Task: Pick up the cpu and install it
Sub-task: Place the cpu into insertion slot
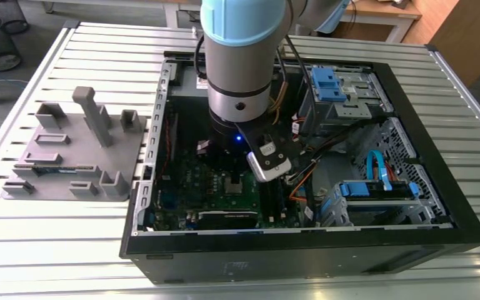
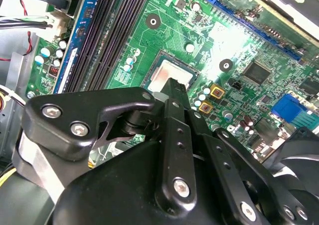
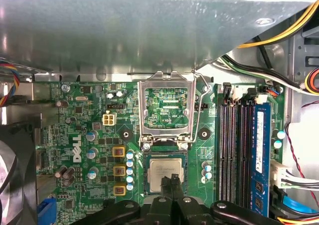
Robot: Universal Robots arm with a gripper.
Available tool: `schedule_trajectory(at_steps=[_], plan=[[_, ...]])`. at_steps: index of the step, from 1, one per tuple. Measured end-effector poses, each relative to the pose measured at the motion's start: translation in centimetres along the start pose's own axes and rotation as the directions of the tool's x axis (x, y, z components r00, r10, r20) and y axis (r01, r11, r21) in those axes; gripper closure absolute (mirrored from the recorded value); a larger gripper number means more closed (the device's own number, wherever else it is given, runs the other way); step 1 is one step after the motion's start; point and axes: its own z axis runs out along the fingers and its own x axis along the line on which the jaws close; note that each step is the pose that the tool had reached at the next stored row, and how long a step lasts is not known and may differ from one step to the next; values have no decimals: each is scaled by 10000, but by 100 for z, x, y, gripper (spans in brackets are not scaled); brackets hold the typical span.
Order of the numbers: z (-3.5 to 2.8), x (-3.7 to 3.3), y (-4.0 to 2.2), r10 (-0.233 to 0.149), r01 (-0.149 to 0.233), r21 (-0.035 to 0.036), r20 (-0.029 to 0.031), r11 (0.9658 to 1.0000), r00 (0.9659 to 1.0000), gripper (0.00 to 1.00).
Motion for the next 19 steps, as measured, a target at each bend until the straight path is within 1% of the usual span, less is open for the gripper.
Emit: schedule_trajectory(at_steps=[5, 7, 13, 18, 19], plan=[[-23, -1, -1, 0, 0, -1, 0, 10000, 10000, 89], [-45, -2, -2, 0, 0, 0, 0, 10000, 10000, 89], [-141, -7, -5, 0, 0, 0, 0, 10000, 10000, 89], [-148, -7, -6, 1, -1, -6, 0, 10000, 10000, 89], [-150, -7, -7, 2, -2, -61, -1, 10000, 10000, 89]])
